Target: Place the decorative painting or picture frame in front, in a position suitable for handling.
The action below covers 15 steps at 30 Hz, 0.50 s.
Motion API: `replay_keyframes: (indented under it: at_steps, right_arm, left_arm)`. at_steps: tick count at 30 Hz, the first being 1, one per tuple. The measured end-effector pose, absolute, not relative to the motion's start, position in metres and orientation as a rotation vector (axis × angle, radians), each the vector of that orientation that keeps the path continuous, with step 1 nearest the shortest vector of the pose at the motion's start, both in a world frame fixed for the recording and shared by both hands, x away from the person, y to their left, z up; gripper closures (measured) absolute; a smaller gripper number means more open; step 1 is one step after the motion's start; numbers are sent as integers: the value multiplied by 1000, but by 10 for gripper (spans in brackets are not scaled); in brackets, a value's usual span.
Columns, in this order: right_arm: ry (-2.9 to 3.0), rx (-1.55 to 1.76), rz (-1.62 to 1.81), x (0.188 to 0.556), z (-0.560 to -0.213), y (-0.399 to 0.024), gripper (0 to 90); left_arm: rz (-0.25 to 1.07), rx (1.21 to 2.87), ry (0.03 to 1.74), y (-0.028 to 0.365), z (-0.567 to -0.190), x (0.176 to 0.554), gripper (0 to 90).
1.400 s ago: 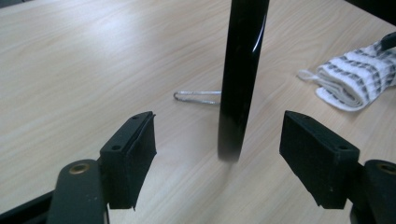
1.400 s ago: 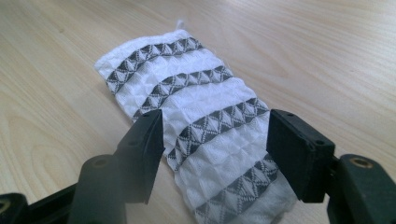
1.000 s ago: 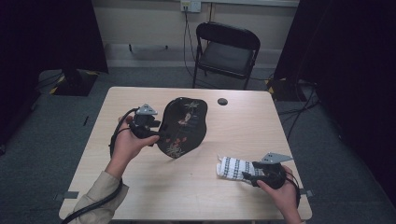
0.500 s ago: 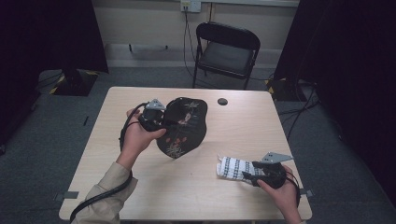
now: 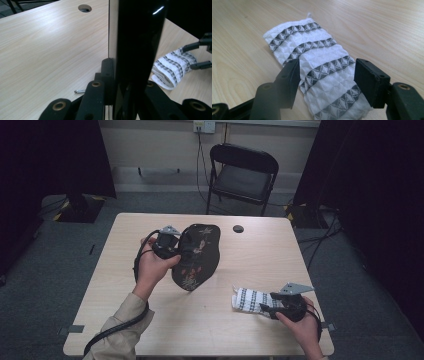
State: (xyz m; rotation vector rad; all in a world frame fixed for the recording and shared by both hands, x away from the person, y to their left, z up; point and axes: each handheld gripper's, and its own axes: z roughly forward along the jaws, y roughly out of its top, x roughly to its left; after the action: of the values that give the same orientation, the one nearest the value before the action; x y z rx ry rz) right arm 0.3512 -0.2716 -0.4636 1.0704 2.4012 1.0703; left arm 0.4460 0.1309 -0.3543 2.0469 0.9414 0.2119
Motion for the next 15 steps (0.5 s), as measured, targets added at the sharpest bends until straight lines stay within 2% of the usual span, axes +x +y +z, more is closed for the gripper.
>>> replay_keyframes:
  at_steps: [8, 15]
  right_arm:
    - [2402, 1057, 1069, 351, -462, -270, 379]
    - [2422, 1040, 1053, 351, -464, -266, 378]
  left_arm:
    - [235, 2057, 915, 115, -351, 433, 810]
    - [227, 2000, 909, 109, -362, 424, 809]
